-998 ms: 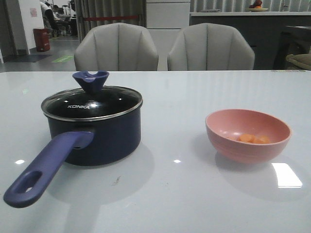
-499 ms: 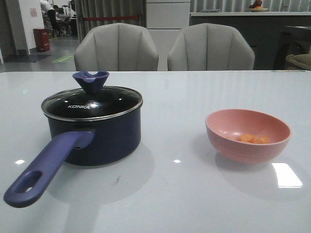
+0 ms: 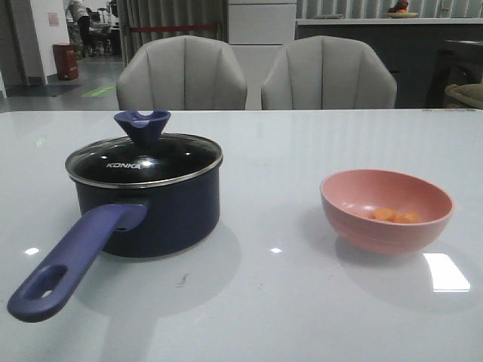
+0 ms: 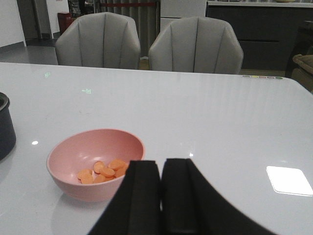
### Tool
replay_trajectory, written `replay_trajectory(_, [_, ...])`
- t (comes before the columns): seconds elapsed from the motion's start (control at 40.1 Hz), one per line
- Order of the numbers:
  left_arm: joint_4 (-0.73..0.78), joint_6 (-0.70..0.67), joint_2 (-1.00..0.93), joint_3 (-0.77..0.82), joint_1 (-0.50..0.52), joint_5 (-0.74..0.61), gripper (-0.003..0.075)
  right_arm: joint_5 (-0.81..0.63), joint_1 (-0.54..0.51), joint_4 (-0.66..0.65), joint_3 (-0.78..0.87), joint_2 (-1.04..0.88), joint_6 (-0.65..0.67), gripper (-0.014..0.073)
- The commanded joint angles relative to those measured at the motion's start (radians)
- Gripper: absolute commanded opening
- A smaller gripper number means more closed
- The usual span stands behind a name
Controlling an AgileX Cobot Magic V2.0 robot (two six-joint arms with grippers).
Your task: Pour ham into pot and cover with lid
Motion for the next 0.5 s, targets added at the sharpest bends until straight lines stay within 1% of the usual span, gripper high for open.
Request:
replay_trajectory(0.0, [-0.013,-0.009,0.121,-0.132,-0.045,0.025,0.0607,-0.081,-0.006,-0.004,-0.004,-0.019,-0.008,0.0149])
replay_trajectory(0.374, [0.010,-0.009,0.541,-0.421,-0.252,0.108,0.0606,-0.081,-0.006,-0.004,-0.004,-0.019,-0.008,0.0149])
replay_trajectory(0.474, [0.010,-0.074,0.638,-0.494,-0.282,0.131,0.0606,-0.081,-0.006,-0.004,-0.004,-0.019,-0.008,0.0149])
